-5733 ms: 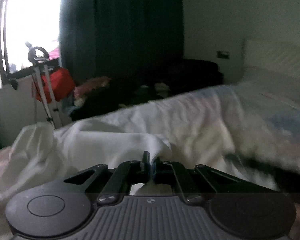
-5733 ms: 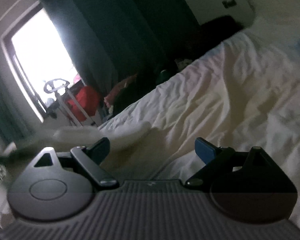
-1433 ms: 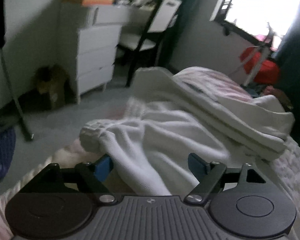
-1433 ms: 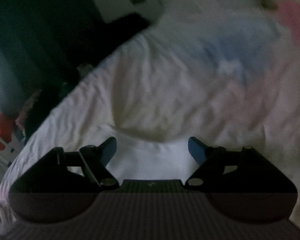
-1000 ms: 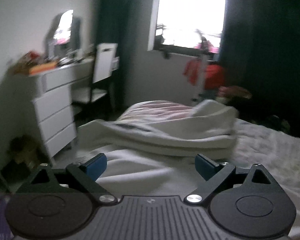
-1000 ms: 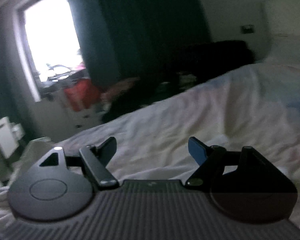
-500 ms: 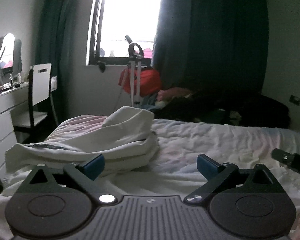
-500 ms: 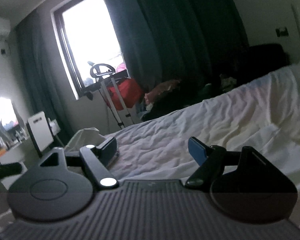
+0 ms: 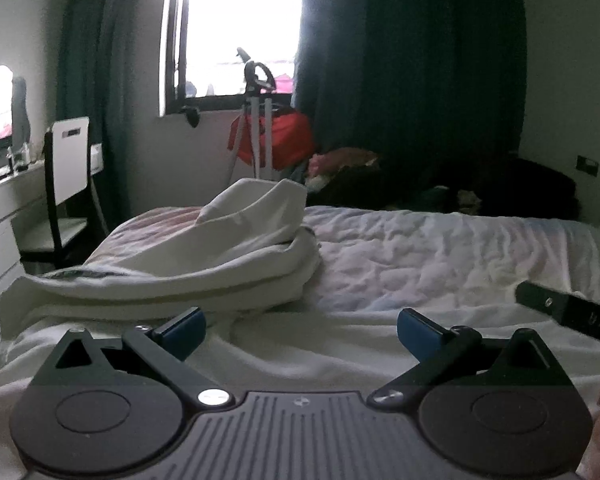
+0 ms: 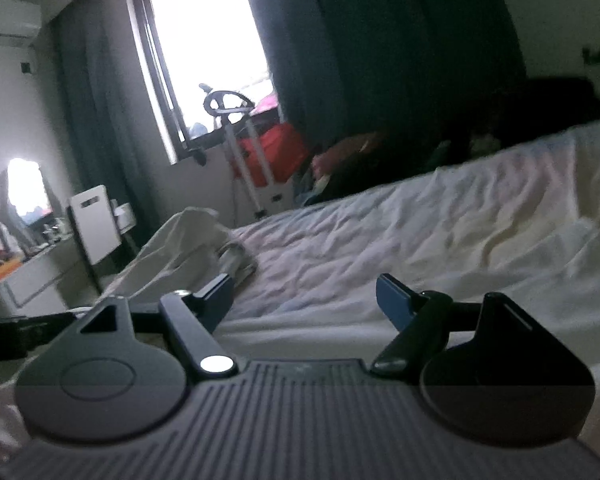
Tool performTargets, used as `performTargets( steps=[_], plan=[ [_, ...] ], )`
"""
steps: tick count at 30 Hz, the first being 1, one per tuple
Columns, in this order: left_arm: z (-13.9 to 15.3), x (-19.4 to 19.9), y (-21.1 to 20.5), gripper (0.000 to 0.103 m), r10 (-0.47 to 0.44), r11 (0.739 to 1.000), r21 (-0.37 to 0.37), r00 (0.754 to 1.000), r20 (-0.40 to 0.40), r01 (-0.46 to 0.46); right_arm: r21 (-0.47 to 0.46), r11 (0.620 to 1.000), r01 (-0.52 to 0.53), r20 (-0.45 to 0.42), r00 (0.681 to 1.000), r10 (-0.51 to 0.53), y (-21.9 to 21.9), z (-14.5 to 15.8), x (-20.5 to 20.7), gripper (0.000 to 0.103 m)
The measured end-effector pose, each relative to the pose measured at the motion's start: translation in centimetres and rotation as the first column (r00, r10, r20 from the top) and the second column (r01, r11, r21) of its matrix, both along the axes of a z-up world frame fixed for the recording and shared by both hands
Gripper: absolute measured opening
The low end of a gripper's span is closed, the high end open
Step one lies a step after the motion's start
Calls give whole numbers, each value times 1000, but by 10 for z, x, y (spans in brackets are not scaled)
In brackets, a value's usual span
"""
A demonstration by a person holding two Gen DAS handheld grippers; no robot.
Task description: Fold clothes
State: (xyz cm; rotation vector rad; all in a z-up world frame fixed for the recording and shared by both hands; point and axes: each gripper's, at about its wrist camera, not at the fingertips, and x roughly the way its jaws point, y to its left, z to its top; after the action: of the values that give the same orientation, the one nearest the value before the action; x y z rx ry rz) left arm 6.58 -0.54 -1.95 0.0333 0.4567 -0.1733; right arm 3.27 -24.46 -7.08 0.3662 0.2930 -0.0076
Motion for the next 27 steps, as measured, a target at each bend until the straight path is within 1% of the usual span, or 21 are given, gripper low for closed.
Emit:
performTargets(
  steps=[1, 2, 3, 4, 5, 6, 7, 10, 15, 17, 19, 21, 23, 26, 27],
  plan=[
    [2, -3, 3, 103, 6, 1000, -7, 1000, 2, -6, 10, 1000, -10, -8, 1000, 10, 1, -2, 2, 75],
    [3, -6, 7, 103, 11, 1000, -14, 1000, 5, -11, 18, 1000, -19, -17, 1000, 19, 2, -5, 4, 69],
    [5, -10, 10, 103, 17, 1000, -12, 1000, 6, -17, 24, 999, -25, -31, 999, 26, 4, -7, 6, 59],
    [7, -14, 12, 103, 23, 1000, -9, 1000, 8, -23, 29, 999, -31, -45, 998, 33, 7, -10, 9, 54],
    [8, -17, 15, 103, 30, 1000, -6, 1000, 9, -30, 41, 998, -38, -60, 997, 40, 8, -13, 11, 46],
    [10, -21, 18, 103, 36, 999, -3, 999, 10, -36, 65, 997, -45, -77, 996, 50, 8, -16, 14, 42],
    [11, -24, 20, 103, 35, 999, 0, 999, 14, -35, 83, 995, -50, -93, 994, 58, 9, -19, 17, 40],
    [15, -29, 25, 103, 24, 1000, -16, 1000, 20, -24, 109, 992, -64, -137, 987, 79, 16, -26, 31, 40],
    [17, -33, 38, 103, 35, 998, -52, 999, 36, -34, 246, 965, -87, -193, 972, 136, 30, -38, 77, 41],
    [14, -32, 45, 103, 52, 997, -67, 998, 43, -49, 296, 951, -88, -209, 966, 155, 38, -43, 105, 42],
    [10, -28, 51, 103, 59, 996, -71, 998, 34, -56, 349, 935, -63, -224, 963, 148, 46, -49, 140, 47],
    [4, -23, 56, 103, 71, 996, -60, 997, 33, -69, 392, 919, -38, -236, 962, 140, 55, -58, 172, 54],
    [-2, -15, 61, 103, 85, 995, -51, 996, 22, -84, 430, 903, -17, -245, 960, 135, 64, -66, 204, 58],
    [-11, -5, 66, 103, 67, 995, -72, 998, 17, -66, 476, 879, 16, -259, 958, 123, 79, -79, 248, 57],
    [-14, -1, 68, 103, 61, 995, -79, 998, 16, -60, 469, 883, 31, -261, 959, 105, 83, -82, 257, 57]
  ],
)
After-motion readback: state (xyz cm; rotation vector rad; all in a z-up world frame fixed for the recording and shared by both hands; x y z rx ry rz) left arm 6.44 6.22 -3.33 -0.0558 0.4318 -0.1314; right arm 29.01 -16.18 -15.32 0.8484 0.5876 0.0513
